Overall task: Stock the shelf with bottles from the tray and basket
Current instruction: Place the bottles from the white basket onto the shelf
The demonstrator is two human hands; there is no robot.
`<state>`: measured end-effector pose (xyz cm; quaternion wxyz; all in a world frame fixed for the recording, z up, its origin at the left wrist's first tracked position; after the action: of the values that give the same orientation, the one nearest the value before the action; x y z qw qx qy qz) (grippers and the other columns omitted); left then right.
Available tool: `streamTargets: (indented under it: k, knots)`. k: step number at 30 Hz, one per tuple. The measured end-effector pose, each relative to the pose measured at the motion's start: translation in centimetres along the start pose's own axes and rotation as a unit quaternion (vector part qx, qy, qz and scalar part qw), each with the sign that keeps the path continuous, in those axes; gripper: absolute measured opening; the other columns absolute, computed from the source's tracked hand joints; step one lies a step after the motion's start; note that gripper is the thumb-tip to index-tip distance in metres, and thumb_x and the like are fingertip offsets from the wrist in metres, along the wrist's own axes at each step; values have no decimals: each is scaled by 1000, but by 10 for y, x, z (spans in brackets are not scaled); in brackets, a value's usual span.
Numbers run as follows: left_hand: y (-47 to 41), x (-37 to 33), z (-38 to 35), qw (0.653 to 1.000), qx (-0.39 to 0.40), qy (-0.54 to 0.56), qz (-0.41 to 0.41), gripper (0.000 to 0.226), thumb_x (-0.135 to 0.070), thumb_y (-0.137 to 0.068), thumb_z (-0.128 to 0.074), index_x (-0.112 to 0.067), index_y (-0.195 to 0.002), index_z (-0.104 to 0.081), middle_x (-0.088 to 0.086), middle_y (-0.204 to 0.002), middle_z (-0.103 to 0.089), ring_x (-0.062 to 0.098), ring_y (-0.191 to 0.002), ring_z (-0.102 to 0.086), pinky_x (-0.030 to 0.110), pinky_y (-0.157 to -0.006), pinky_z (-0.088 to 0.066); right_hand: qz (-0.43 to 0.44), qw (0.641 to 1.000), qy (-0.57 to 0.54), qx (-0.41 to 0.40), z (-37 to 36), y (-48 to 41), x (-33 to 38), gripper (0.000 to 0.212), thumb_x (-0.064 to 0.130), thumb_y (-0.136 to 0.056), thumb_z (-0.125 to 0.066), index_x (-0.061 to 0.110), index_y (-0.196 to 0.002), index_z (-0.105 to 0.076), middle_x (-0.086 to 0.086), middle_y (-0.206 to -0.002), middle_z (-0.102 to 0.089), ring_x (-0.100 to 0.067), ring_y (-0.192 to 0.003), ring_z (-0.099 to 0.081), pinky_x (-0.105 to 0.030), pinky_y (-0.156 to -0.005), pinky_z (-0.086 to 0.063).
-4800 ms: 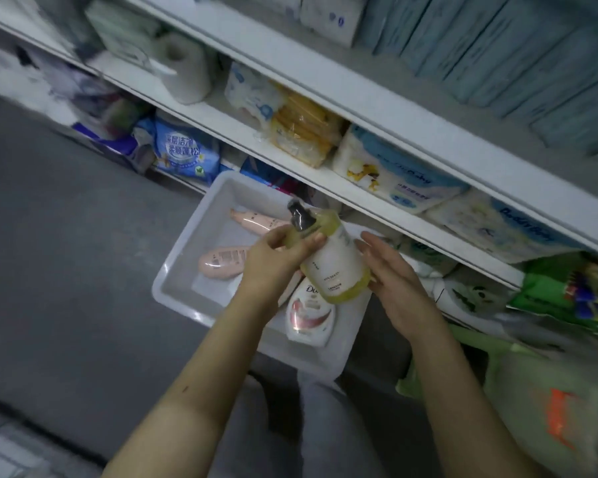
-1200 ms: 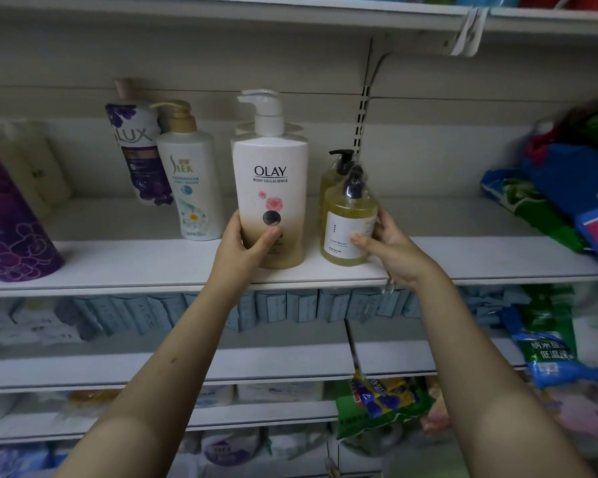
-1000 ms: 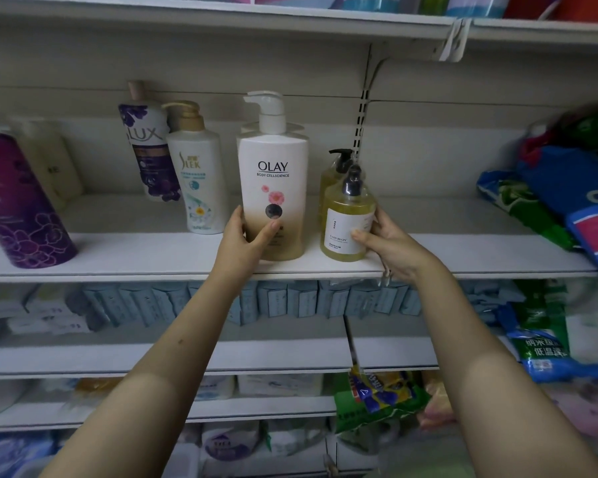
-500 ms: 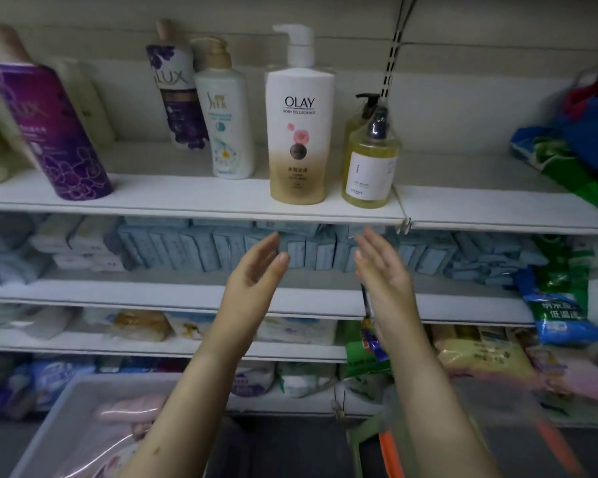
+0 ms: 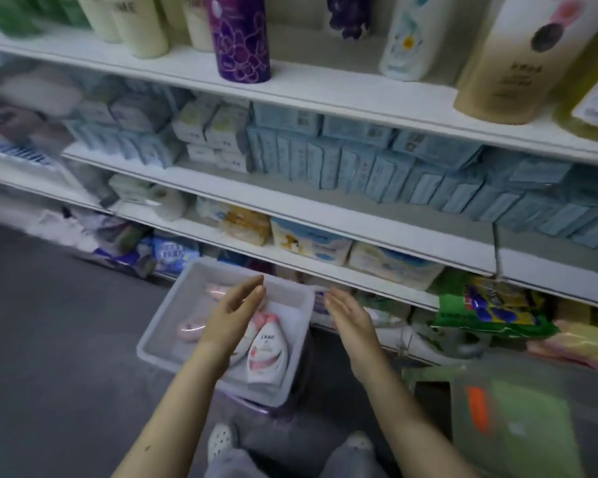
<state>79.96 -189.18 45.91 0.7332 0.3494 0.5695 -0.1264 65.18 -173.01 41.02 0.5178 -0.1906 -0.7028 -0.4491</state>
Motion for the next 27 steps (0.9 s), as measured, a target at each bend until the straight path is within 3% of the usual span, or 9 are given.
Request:
streamTargets:
  k: [3, 7, 11, 13, 17, 20, 24, 27]
  knots:
    - [-6, 36, 66, 998, -26, 1, 59, 29, -30, -94, -60, -26, -122, -64, -12, -116, -65, 11, -114, -58, 34, -103, -45, -53, 998, -12, -10, -56, 3, -39, 28, 16, -94, -62, 14, -121, -61, 0, -122, -64, -5, -101, -60, -21, -91, -48]
    - [-13, 68, 128, 996, -7, -8, 94, 25, -29, -95, -59, -25, -119, -64, -9, -116, -65, 12, -112, -58, 30, -97, -44, -109, 993, -15, -45, -112, 19, -79, 25, 18, -94, -62, 22, -119, -60, 8, -109, -63, 1, -90, -59, -19, -76, -50]
    - [-28, 96, 154, 992, 26, -24, 121, 34, -30, -94, -61, -19, -126, -62, -8, -118, -64, 10, -110, -57, 35, -104, -43, -136, 987, -10, -83, -141, 21, -104, 25, 18, -96, -58, 21, -121, -57, 13, -96, -61, 0, -82, -58, -20, -63, -45]
    - [-37, 110, 166, 991, 32, -23, 131, 33, -29, -94, -61, -20, -125, -61, -13, -110, -62, 6, -103, -56, 30, -99, -44, -149, 984, 3, -99, -150, 19, -122, 33, 21, -96, -59, 18, -129, -55, 9, -105, -62, -3, -86, -58, -23, -69, -46]
    - [-49, 140, 173, 987, 64, -31, 142, 30, -31, -94, -61, -22, -123, -61, -20, -107, -61, -13, -93, -55, 14, -83, -43, -193, 974, 33, -117, -152, 13, -159, 48, 29, -93, -62, 20, -138, -50, 4, -134, -54, -15, -110, -54, -32, -95, -43]
    - [-65, 170, 169, 982, 88, -47, 162, 31, -36, -93, -61, -29, -123, -61, -20, -114, -62, -20, -92, -55, 5, -72, -42, -217, 965, 65, -131, -145, -7, -185, 50, 32, -92, -63, 24, -140, -49, 2, -139, -52, -17, -116, -53, -35, -99, -43]
    - [-96, 215, 158, 976, 75, -58, 198, 43, -40, -92, -61, -22, -131, -58, -9, -124, -60, -1, -101, -55, 10, -75, -40, -244, 955, 107, -130, -138, -43, -223, 55, 38, -94, -60, 26, -145, -41, -2, -146, -46, -22, -122, -51, -35, -99, -42]
    - [-110, 248, 135, 967, 74, -34, 240, 33, -38, -93, -60, -22, -122, -61, -5, -125, -59, 12, -110, -55, 28, -98, -46, -252, 952, 119, -124, -134, -68, -249, 60, 40, -94, -59, 25, -147, -36, 1, -148, -41, -21, -128, -47, -31, -100, -39]
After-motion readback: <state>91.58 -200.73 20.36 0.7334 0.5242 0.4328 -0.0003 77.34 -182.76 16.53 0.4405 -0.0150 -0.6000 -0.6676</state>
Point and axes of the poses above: each hand's wrist, its own y-axis away from the middle knuckle, its own z-axis out of the back of the hand, x = y × z, the point moved 10 cm from there along -y, towards the middle knuckle
